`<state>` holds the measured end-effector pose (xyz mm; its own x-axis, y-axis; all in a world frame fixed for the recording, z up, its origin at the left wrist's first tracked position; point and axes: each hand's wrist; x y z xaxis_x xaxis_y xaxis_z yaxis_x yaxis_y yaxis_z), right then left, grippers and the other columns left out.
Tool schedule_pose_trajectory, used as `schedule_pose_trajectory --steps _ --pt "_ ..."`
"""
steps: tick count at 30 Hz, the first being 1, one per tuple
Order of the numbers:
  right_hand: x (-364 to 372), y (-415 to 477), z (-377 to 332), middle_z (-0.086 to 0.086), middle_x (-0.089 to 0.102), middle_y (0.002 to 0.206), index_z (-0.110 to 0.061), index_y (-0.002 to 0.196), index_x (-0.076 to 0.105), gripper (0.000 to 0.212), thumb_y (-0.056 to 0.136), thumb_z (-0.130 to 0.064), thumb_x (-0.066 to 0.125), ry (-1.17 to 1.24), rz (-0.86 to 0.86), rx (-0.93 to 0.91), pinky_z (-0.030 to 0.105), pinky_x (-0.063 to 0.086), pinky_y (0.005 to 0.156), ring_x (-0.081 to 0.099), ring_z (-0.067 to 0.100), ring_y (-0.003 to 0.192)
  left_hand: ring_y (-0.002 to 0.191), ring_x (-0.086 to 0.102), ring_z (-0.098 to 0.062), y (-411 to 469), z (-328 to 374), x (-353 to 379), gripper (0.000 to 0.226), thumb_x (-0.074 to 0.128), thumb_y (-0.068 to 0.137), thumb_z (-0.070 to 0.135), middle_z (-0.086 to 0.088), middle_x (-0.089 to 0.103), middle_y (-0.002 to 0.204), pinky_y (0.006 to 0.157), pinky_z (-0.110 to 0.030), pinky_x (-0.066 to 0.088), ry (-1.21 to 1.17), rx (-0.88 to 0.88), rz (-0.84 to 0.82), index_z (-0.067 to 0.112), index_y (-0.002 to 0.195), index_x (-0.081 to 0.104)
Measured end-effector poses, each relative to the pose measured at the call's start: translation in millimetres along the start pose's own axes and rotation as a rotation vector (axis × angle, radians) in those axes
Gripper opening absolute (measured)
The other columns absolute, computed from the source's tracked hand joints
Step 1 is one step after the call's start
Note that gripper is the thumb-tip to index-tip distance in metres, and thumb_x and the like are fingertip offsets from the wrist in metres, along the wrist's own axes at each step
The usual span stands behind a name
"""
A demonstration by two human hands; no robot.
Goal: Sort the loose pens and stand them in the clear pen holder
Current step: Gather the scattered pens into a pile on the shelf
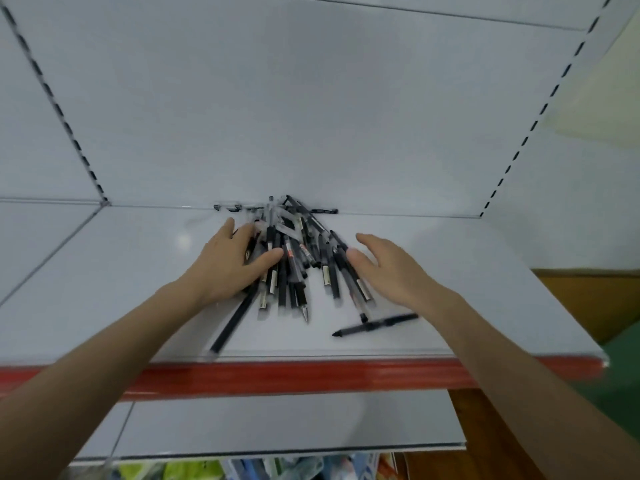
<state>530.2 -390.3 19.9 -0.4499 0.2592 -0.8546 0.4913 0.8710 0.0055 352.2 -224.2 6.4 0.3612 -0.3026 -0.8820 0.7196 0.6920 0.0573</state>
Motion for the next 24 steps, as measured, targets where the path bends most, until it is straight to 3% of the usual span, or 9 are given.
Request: schedule_pose_trajectory --steps 3,6,8,12,16,19,21,22,24 --pt "-4.8 -29.6 15.0 0.003 0.011 0.157 -0.020 0.148 0.013 0.070 0.091 -0.055 0.033 -0.045 -0.047 0.031 0.034 0.010 0.116 0.008 0.016 0.144 0.143 0.012 -0.029 -25.5 -21.0 -9.6 0.101 0.018 0.071 0.085 -0.017 0.014 0.154 0.115 -0.048 0.015 0.139 -0.030 0.040 0.017 0.146 0.018" --pt "-0.3 -49.3 21.7 0.003 -0.006 0.157 -0.021 0.148 0.000 0.089 0.076 -0.070 0.023 -0.156 -0.213 0.036 0.031 0.000 0.116 -0.008 0.015 0.144 0.144 0.007 -0.023 -48.1 -37.0 -9.6 0.114 -0.001 0.059 0.089 -0.012 0.010 0.155 0.117 -0.045 0.011 0.234 -0.035 -0.050 0.018 0.148 0.005" --pt "5.2 -48.8 18.1 0.005 -0.009 0.157 -0.020 0.148 -0.004 0.096 0.070 -0.075 0.011 -0.226 -0.254 -0.006 0.031 -0.004 0.116 -0.011 0.015 0.144 0.145 0.003 -0.021 -51.2 -34.8 -6.8 0.110 -0.002 0.061 0.087 -0.009 0.007 0.156 0.118 -0.042 0.009 0.240 -0.005 -0.090 0.019 0.148 0.001" --pt "19.7 -27.6 14.2 0.007 -0.002 0.157 -0.019 0.148 -0.002 0.114 0.056 -0.085 -0.019 -0.386 -0.184 -0.102 0.042 0.004 0.118 -0.005 0.019 0.145 0.143 0.010 -0.024 -37.9 -16.3 5.8 0.117 -0.006 0.058 0.089 -0.012 0.016 0.154 0.117 -0.039 0.014 0.242 0.069 -0.072 0.015 0.147 0.008" --pt "32.0 -3.2 -8.5 0.008 -0.001 0.157 -0.017 0.148 -0.001 0.080 0.086 -0.066 0.014 -0.374 -0.179 -0.070 0.045 0.003 0.117 -0.003 0.021 0.145 0.144 0.003 -0.024 -24.6 2.2 14.1 0.108 0.011 0.068 0.086 -0.015 0.009 0.155 0.118 -0.040 0.010 0.140 0.022 -0.102 0.013 0.148 0.006" --pt "21.4 3.3 -12.8 0.005 0.017 0.155 -0.019 0.148 0.013 0.071 0.091 -0.057 0.031 -0.237 -0.170 -0.147 0.037 0.013 0.116 0.014 0.019 0.143 0.143 0.004 -0.027 -21.7 9.5 12.5 0.100 0.016 0.074 0.083 -0.019 0.010 0.153 0.117 -0.043 0.013 0.042 0.050 -0.064 0.015 0.147 0.012" --pt "-1.8 -4.6 -9.1 -0.002 0.046 0.137 -0.020 0.137 0.041 0.056 0.089 -0.050 0.045 -0.126 -0.197 -0.157 0.024 0.027 0.105 0.039 0.010 0.127 0.144 -0.004 -0.024 -25.1 8.5 9.4 0.088 0.020 0.079 0.072 -0.016 0.000 0.155 0.118 -0.039 0.007 0.052 0.073 -0.045 0.016 0.147 0.014" --pt "-14.7 -12.2 -8.3 -0.009 0.057 0.120 -0.023 0.123 0.056 0.042 0.087 -0.046 0.052 -0.101 -0.245 -0.146 0.020 0.033 0.096 0.049 0.004 0.113 0.144 -0.004 -0.023 -26.8 6.6 7.9 0.085 0.020 0.081 0.070 -0.015 -0.002 0.156 0.118 -0.037 0.007 0.073 0.095 -0.018 0.016 0.146 0.016" --pt "-33.1 -30.1 -7.7 -0.016 0.065 0.094 -0.027 0.093 0.067 0.018 0.084 -0.040 0.060 -0.082 -0.387 -0.136 0.017 0.043 0.082 0.058 -0.003 0.088 0.144 0.001 -0.024 -30.4 6.0 6.1 0.085 0.015 0.083 0.073 -0.013 0.003 0.156 0.117 -0.038 0.008 0.102 0.143 0.048 0.016 0.145 0.021"
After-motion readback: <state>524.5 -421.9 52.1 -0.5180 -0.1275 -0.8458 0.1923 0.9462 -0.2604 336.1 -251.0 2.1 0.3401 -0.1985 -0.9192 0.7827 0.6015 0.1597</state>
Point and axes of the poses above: each hand's wrist, its own y-axis towards the middle knuckle, its own x-axis out of the palm, z = x × y
